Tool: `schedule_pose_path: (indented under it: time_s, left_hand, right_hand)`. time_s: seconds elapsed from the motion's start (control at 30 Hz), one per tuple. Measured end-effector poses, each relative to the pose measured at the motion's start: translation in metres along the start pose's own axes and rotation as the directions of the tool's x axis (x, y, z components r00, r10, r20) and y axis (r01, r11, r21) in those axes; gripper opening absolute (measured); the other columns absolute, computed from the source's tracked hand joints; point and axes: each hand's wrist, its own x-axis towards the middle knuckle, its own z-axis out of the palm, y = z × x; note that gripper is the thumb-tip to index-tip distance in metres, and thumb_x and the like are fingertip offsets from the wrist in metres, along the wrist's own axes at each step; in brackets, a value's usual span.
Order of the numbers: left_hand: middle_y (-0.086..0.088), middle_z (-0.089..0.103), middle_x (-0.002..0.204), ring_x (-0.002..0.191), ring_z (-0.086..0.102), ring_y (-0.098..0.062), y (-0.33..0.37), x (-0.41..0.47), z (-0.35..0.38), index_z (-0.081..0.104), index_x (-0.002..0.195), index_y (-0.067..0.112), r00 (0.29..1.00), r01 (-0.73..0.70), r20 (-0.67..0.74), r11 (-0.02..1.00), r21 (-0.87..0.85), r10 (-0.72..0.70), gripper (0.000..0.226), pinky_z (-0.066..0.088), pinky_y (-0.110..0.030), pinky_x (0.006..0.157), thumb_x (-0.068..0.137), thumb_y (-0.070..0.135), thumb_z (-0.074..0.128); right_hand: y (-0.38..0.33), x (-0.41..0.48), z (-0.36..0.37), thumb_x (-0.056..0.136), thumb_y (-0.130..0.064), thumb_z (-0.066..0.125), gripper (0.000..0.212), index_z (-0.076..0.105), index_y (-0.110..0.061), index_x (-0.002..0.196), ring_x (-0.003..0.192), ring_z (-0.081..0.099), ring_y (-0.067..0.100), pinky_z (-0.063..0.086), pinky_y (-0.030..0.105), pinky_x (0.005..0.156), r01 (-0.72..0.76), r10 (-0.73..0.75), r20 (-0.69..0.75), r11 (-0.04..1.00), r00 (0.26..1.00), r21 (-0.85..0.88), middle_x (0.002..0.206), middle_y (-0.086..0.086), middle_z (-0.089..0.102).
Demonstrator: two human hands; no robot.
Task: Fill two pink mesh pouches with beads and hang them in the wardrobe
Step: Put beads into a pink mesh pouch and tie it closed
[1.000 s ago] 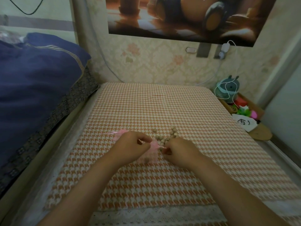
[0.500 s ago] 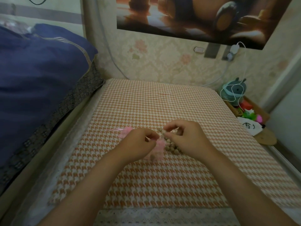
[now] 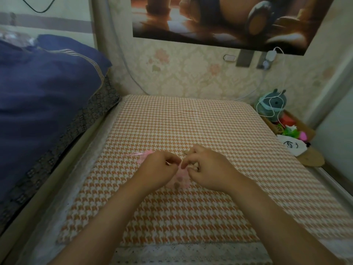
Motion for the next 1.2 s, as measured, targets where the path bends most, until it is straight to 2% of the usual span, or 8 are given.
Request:
schedule_pose_path:
  time_s: [0.13, 0.3, 0.5, 0.63, 0.8, 0.97, 1.07, 1.2]
  left_hand:
    - [0.014, 0.072, 0.095, 0.085, 0.062, 0.004, 0.003, 0.0, 0.001, 0.076, 0.102, 0.024, 0.999, 0.006, -0.04, 1.0, 0.022, -0.005, 0.019, 0.045, -0.01, 0.072, 0.087, 0.023, 0.064]
    - [0.021, 0.068, 0.085, 0.076, 0.063, 0.005, 0.002, -0.001, -0.002, 0.075, 0.097, 0.03, 0.999, 0.034, -0.032, 0.999, 0.031, -0.033, 0.015, 0.046, -0.012, 0.064, 0.082, 0.03, 0.071]
    - [0.021, 0.067, 0.083, 0.073, 0.063, 0.006, 0.003, -0.004, -0.001, 0.072, 0.096, 0.031, 0.999, 0.018, -0.039, 0.998, 0.054, -0.016, 0.013, 0.044, -0.008, 0.058, 0.084, 0.031, 0.069]
    - [0.017, 0.068, 0.081, 0.063, 0.061, 0.009, 0.003, -0.004, 0.002, 0.07, 0.103, 0.034, 0.999, 0.03, -0.015, 0.998, 0.047, -0.029, 0.019, 0.04, -0.004, 0.051, 0.084, 0.032, 0.068]
    - [0.011, 0.072, 0.086, 0.065, 0.066, -0.001, 0.002, -0.003, 0.001, 0.071, 0.107, 0.034, 0.999, 0.019, 0.037, 1.0, 0.024, -0.02, 0.024, 0.051, -0.013, 0.055, 0.085, 0.025, 0.065]
    - [0.013, 0.071, 0.089, 0.068, 0.066, -0.002, 0.002, -0.002, -0.003, 0.071, 0.106, 0.034, 0.996, -0.013, 0.093, 1.0, -0.007, 0.014, 0.03, 0.051, -0.013, 0.055, 0.084, 0.017, 0.061]
    - [0.013, 0.071, 0.097, 0.075, 0.066, 0.0, 0.0, -0.001, -0.003, 0.069, 0.109, 0.035, 0.992, -0.02, 0.121, 1.0, -0.021, 0.022, 0.031, 0.054, -0.015, 0.06, 0.085, 0.018, 0.06]
    - [0.011, 0.069, 0.088, 0.07, 0.063, 0.0, 0.001, 0.001, -0.003, 0.069, 0.106, 0.033, 0.992, -0.046, 0.118, 0.998, -0.032, 0.05, 0.029, 0.051, -0.017, 0.058, 0.085, 0.016, 0.059]
  right_hand:
    - [0.002, -0.001, -0.003, 0.09, -0.039, 0.062, 0.008, 0.069, -0.041, 0.093, 0.093, 0.052, -0.001, 0.046, 0.03, 0.079, 0.012, -0.012, 0.024, 1.0, 1.0, -0.021, 0.106, -0.02, 0.053]
    - [0.018, 0.002, -0.007, 0.091, -0.026, 0.066, 0.013, 0.069, -0.037, 0.097, 0.075, 0.054, -0.01, 0.048, 0.022, 0.073, -0.079, 0.096, -0.045, 0.953, 0.994, 0.293, 0.104, -0.02, 0.062]
    - [0.039, 0.003, 0.012, 0.092, -0.026, 0.062, 0.021, 0.073, -0.034, 0.108, 0.098, 0.062, 0.008, 0.052, 0.031, 0.084, -0.203, 0.202, 0.031, 0.979, 0.979, 0.028, 0.111, -0.012, 0.068]
    - [0.036, 0.008, 0.025, 0.092, -0.038, 0.062, 0.017, 0.075, -0.03, 0.101, 0.092, 0.066, 0.018, 0.051, 0.031, 0.072, -0.155, 0.165, 0.069, 0.979, 0.984, -0.133, 0.102, -0.006, 0.069]
    - [0.034, 0.012, 0.033, 0.093, -0.035, 0.06, 0.018, 0.075, -0.026, 0.092, 0.088, 0.067, 0.023, 0.051, 0.032, 0.069, -0.156, 0.172, 0.067, 0.968, 0.983, -0.197, 0.099, -0.003, 0.068]
    - [0.031, 0.009, 0.008, 0.091, -0.035, 0.065, 0.011, 0.072, -0.035, 0.099, 0.086, 0.065, 0.002, 0.053, 0.028, 0.076, -0.246, 0.257, -0.067, 0.958, 0.964, 0.146, 0.093, -0.02, 0.07]
    - [0.019, 0.009, -0.01, 0.087, -0.035, 0.072, 0.01, 0.074, -0.033, 0.096, 0.072, 0.061, -0.008, 0.049, 0.018, 0.072, -0.146, 0.229, -0.231, 0.933, 0.945, 0.328, 0.088, -0.021, 0.07]
    - [-0.003, 0.003, -0.014, 0.084, -0.031, 0.077, 0.008, 0.075, -0.032, 0.092, 0.058, 0.058, -0.004, 0.047, 0.016, 0.059, -0.042, 0.117, -0.188, 0.931, 0.975, 0.362, 0.088, -0.021, 0.072]
